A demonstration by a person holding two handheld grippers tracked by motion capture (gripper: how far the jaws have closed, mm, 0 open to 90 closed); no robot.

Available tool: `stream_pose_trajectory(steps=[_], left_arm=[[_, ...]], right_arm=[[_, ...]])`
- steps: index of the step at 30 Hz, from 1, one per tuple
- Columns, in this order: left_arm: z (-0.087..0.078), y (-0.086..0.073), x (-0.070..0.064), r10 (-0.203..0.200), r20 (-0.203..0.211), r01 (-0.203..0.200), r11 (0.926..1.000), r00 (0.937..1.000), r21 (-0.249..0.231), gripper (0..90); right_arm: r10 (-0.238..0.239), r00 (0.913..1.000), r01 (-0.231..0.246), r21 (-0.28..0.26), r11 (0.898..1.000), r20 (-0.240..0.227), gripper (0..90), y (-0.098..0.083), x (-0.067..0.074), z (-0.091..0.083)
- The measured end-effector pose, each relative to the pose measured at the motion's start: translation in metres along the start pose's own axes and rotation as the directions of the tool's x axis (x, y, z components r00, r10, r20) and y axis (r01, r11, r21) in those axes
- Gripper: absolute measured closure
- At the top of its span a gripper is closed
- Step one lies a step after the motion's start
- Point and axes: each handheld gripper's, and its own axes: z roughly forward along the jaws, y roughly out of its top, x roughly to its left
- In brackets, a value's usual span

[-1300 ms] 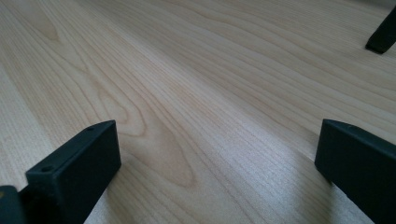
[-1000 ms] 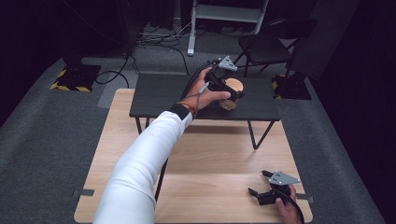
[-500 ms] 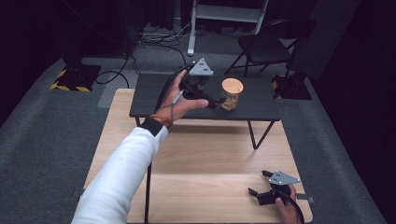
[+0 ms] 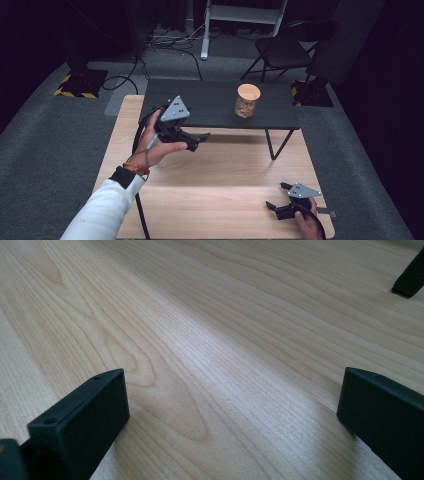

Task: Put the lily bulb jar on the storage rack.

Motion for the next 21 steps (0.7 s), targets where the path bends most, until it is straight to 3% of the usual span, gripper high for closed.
stream_pose_trajectory(steps=[7,11,13,19,21], left_arm=[[-0.009,-0.039,-0.016,0.014,-0.043,-0.013,0.9996,0.9990,0.025,0.5],[-0.008,-0.059,-0.023,0.009,-0.040,-0.008,0.9994,0.9992,0.035,0.5],[-0.006,-0.068,-0.029,0.025,-0.051,-0.022,0.9984,0.9984,0.053,0.5],[-0.004,-0.107,-0.039,-0.034,-0.057,0.038,0.9978,0.9978,0.055,0.7],[-0.003,-0.118,-0.045,-0.031,-0.072,0.036,0.9966,0.9969,0.075,0.5]], right_arm=[[0.000,1.0000,0.000,0.000,1.000,0.000,0.0,0.000,0.000,0.000],[0.000,1.0000,0.000,0.000,1.000,0.000,0.0,0.000,0.000,0.000],[0.000,1.0000,0.000,-0.001,1.000,0.000,0.0,0.000,0.000,0.000],[0.000,1.0000,0.000,0.000,1.000,0.000,0.0,0.000,0.000,0.000],[0.000,1.0000,0.000,0.000,1.000,0.000,0.0,0.000,0.000,0.000]])
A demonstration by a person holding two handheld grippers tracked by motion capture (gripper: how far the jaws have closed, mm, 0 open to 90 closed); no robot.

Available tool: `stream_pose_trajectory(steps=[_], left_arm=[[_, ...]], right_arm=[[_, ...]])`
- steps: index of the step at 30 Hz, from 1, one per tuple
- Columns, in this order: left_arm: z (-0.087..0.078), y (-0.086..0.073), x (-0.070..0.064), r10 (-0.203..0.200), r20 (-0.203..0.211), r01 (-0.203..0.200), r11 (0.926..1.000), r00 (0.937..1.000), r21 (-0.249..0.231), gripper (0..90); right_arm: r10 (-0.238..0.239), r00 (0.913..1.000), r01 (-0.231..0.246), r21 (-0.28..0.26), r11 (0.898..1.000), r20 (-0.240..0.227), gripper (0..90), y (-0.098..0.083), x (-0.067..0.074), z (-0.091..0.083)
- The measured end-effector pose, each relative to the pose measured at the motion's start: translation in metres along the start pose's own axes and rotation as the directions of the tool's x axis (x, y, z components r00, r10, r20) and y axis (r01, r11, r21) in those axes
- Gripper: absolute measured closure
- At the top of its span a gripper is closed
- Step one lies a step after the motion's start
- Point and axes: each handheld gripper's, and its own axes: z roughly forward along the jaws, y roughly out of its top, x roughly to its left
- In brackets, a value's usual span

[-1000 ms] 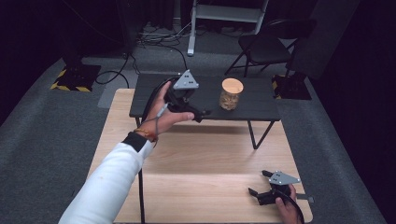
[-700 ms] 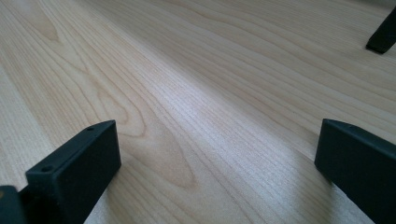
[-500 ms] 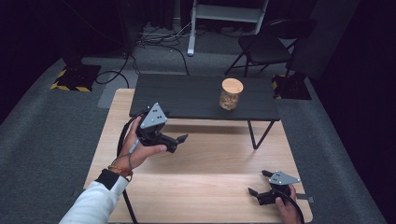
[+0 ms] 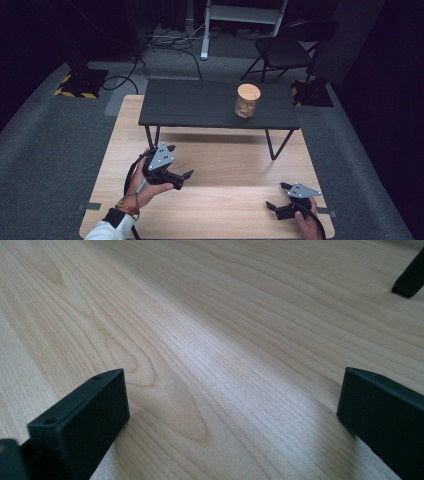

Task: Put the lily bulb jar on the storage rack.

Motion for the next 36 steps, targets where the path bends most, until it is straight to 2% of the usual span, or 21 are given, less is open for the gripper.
stream_pose_trajectory(steps=[4,6,12,14,20,28,30,32,35,36], left_arm=[[0.002,-0.021,-0.008,0.009,-0.013,-0.009,0.9996,0.9999,0.026,0.8],[0.002,-0.033,-0.010,-0.017,-0.016,0.018,0.9995,0.9997,0.027,0.8],[0.007,-0.056,-0.016,-0.032,-0.037,0.035,0.9964,0.9988,0.077,0.5],[0.008,-0.061,-0.020,-0.016,-0.046,0.020,0.9954,0.9988,0.094,0.6],[0.013,-0.077,-0.026,-0.024,-0.053,0.030,0.9915,0.9983,0.126,0.6],[0.022,-0.085,-0.034,-0.021,-0.050,0.030,0.9817,0.9985,0.188,0.8],[0.021,-0.091,-0.033,-0.036,-0.042,0.043,0.9850,0.9984,0.167,0.7],[0.021,-0.090,-0.032,-0.044,-0.043,0.051,0.9839,0.9981,0.171,0.7],[0.021,-0.095,-0.026,-0.090,-0.028,0.093,0.9827,0.9956,0.160,0.6],[0.021,-0.097,-0.026,-0.088,-0.025,0.091,0.9834,0.9958,0.157,0.5]], right_arm=[[0.000,1.0000,0.000,0.000,1.000,-0.001,0.0,0.000,0.000,0.000],[-0.002,1.0000,0.002,0.000,1.000,-0.002,0.0,0.000,0.000,0.000],[-0.002,1.0000,0.002,0.000,1.000,-0.002,0.0,0.000,0.000,0.000],[-0.002,1.0000,0.002,0.000,1.000,-0.001,0.0,0.000,0.000,0.000],[-0.002,1.0000,0.002,0.000,1.000,-0.001,0.0,0.000,0.000,0.000],[-0.001,1.0000,0.001,0.000,1.000,0.000,0.0,0.000,0.000,0.000],[-0.001,1.0000,0.001,0.000,1.000,0.000,0.0,0.000,0.000,0.000],[-0.001,1.0000,0.001,0.000,1.000,0.001,0.0,0.000,0.000,0.000],[-0.001,1.0000,0.001,0.000,1.000,0.001,0.0,0.000,0.000,0.000],[-0.001,1.0000,0.001,0.000,1.000,0.001,0.0,0.000,0.000,0.000]])
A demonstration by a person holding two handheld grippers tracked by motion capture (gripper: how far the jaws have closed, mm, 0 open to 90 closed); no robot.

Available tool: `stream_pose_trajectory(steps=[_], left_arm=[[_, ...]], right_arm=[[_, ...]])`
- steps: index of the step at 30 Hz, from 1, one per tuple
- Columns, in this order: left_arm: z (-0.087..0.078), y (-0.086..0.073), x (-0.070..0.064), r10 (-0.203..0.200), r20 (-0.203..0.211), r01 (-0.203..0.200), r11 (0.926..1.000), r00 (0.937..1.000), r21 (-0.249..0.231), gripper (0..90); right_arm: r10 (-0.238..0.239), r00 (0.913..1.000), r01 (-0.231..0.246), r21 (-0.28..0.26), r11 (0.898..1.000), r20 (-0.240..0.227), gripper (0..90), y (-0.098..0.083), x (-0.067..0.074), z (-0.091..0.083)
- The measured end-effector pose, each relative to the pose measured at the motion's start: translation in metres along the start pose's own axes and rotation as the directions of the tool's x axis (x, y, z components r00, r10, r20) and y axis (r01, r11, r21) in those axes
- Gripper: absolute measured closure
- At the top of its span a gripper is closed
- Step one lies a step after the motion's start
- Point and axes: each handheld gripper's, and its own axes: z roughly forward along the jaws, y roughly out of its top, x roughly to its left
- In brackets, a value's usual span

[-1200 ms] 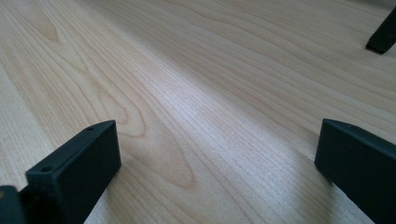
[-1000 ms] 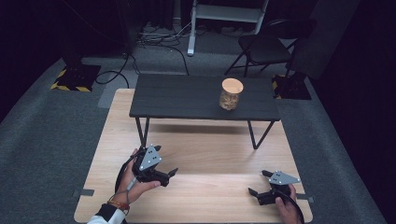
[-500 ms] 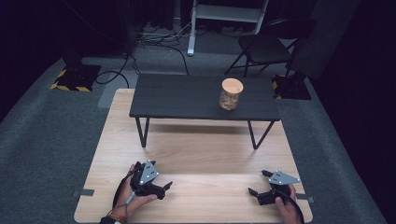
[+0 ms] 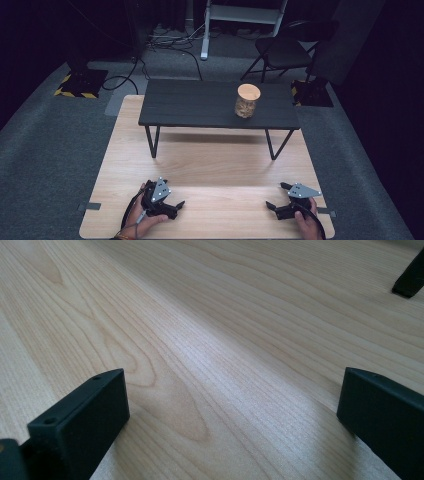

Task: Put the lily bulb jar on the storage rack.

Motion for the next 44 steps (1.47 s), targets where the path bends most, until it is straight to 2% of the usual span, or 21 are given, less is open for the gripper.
stream_pose_trajectory(steps=[7,44], left_arm=[[0.0004,-0.0037,0.0019,0.008,0.020,-0.008,0.9999,0.9998,-0.015,0.4],[0.0004,-0.0036,0.0028,0.017,0.027,-0.017,0.9997,0.9995,-0.015,0.5]], right_arm=[[0.000,1.0000,0.000,0.000,1.000,0.002,0.0,0.0000,0.0004,0.0000],[-0.002,1.0000,0.002,0.001,1.000,-0.005,0.0,0.0004,-0.0012,0.0006]])
